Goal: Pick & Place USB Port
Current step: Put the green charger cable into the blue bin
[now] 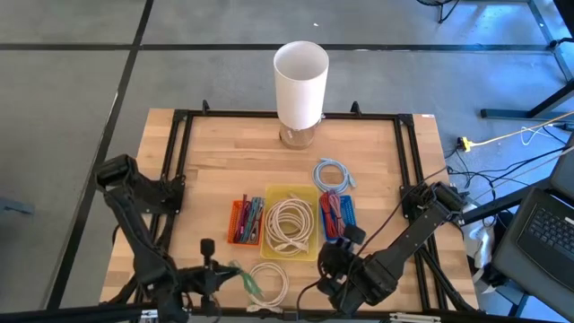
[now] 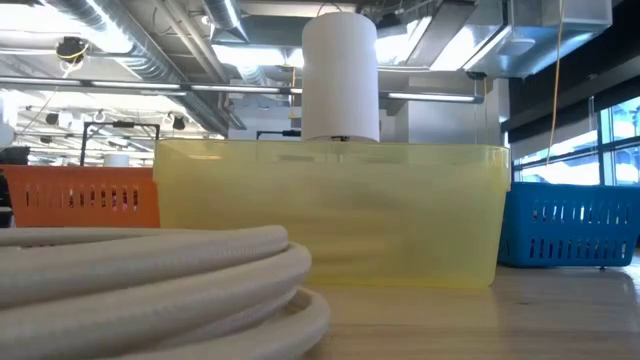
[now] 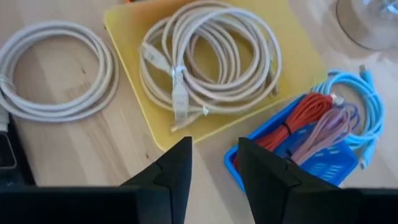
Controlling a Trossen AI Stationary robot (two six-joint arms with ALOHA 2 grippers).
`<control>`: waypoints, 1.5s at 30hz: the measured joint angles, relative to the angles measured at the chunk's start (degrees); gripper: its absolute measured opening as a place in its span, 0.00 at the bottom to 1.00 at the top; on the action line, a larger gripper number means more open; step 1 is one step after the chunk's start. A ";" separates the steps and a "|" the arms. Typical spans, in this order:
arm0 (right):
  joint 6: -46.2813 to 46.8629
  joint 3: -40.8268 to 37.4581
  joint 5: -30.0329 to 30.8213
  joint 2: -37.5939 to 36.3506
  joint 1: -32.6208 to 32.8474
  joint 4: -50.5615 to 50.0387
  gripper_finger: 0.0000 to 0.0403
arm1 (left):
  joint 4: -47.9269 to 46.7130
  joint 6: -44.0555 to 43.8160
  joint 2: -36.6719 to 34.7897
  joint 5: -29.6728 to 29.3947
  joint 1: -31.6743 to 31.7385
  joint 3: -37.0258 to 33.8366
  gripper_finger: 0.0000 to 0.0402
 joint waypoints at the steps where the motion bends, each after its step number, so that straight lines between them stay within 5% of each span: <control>1: -0.24 0.00 0.27 0.00 -0.02 0.43 0.33 | 1.79 1.08 0.09 -3.16 -0.10 -0.61 0.01; 7: -5.85 0.00 4.72 0.02 -0.02 5.49 0.33 | 15.23 10.17 0.12 -9.71 4.81 -2.37 0.01; 14: -17.76 0.25 7.53 0.03 -0.28 16.14 0.33 | 46.36 40.12 0.12 13.48 15.28 -2.35 0.01; 17: -20.33 3.15 7.34 0.13 -0.28 16.30 0.33 | 51.43 46.95 -1.00 19.34 18.45 -2.36 0.01; 25: -30.49 13.69 13.51 0.01 2.65 17.02 0.33 | 52.23 46.80 -7.80 24.13 22.47 -6.83 0.01; 32: -42.61 17.86 18.20 0.00 2.31 23.97 0.33 | 71.58 49.24 -9.73 41.60 28.10 -12.26 0.01; 37: -51.38 18.86 18.22 0.00 0.45 30.64 0.33 | 74.81 47.78 -9.82 50.14 31.65 -12.27 0.01; 45: -60.08 18.86 17.54 0.00 -2.29 36.76 0.33 | 74.85 46.72 -9.80 52.78 32.71 -12.30 0.01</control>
